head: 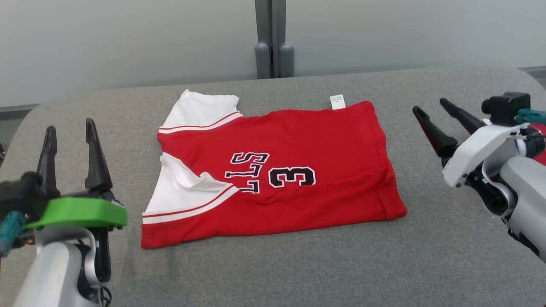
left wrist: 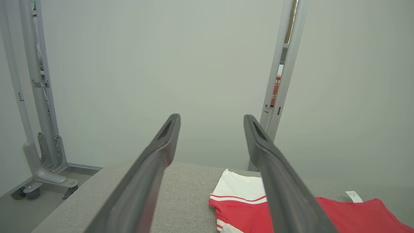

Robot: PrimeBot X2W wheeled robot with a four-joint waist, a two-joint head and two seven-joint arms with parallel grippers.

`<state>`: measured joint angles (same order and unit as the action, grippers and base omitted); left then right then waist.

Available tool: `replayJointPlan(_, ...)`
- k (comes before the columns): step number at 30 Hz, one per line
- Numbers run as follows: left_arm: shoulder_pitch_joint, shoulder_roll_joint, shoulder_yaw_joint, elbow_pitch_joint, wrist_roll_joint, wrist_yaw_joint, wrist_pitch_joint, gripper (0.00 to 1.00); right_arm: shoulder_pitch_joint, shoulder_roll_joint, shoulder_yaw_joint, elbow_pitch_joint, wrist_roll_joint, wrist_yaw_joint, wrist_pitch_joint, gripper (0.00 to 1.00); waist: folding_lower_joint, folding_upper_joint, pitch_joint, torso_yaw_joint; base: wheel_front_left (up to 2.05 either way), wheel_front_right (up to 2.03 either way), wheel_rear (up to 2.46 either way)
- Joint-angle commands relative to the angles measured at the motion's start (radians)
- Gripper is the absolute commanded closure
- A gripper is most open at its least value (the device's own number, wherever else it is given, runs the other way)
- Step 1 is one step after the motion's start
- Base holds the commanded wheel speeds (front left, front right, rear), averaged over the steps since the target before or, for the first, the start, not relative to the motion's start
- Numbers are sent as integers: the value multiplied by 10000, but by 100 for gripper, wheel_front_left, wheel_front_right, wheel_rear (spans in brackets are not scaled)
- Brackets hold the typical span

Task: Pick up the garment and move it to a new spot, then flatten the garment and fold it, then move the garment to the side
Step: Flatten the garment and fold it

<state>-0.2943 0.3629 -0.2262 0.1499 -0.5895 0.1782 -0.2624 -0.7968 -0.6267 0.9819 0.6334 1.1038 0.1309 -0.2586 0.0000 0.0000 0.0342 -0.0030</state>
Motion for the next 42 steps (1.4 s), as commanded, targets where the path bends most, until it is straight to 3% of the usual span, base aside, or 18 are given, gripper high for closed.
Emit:
replayJointPlan(1,459,-301,270,-285,368,26,-22,0,333,41,-938,-325,-594,-6,-80,0,0,0,-261,100,0,0,0)
replayJointPlan(7,1989,-1855,1258,-1025,1713,-416,-25,0,3274,1240,-5173,-2319,-3716,-5,-64,0,0,0,-370,121,0,0,0)
replayJointPlan(11,2623,-2664,1930,-1166,2527,-774,-25,0,5221,2513,-7162,-3569,-5472,-6,-62,0,0,0,-406,147,0,0,0)
replayJointPlan(14,2928,-2967,2253,-1071,2822,-1009,-27,0,6196,3378,-8079,-4303,-6162,-5,-65,0,0,0,-418,167,0,0,0)
replayJointPlan(18,3180,-3085,2448,-615,2949,-1342,-28,0,7178,4094,-8499,-4941,-6740,-5,-65,0,0,0,-405,159,0,0,0)
replayJointPlan(23,3066,-3115,2431,-13,2865,-1489,-27,0,7556,4293,-8561,-5218,-6914,-6,-66,0,0,0,-343,6,0,0,0)
replayJointPlan(33,2188,-3096,2100,3188,3711,-1025,-29,0,7255,4134,-8319,-5080,-6993,-6,-67,0,0,0,-62,-452,0,0,0)
replayJointPlan(42,1001,-2806,2298,5928,3749,-680,-11,0,7129,4049,-8225,-4996,-6868,-6,-67,0,0,0,219,-863,0,0,0)
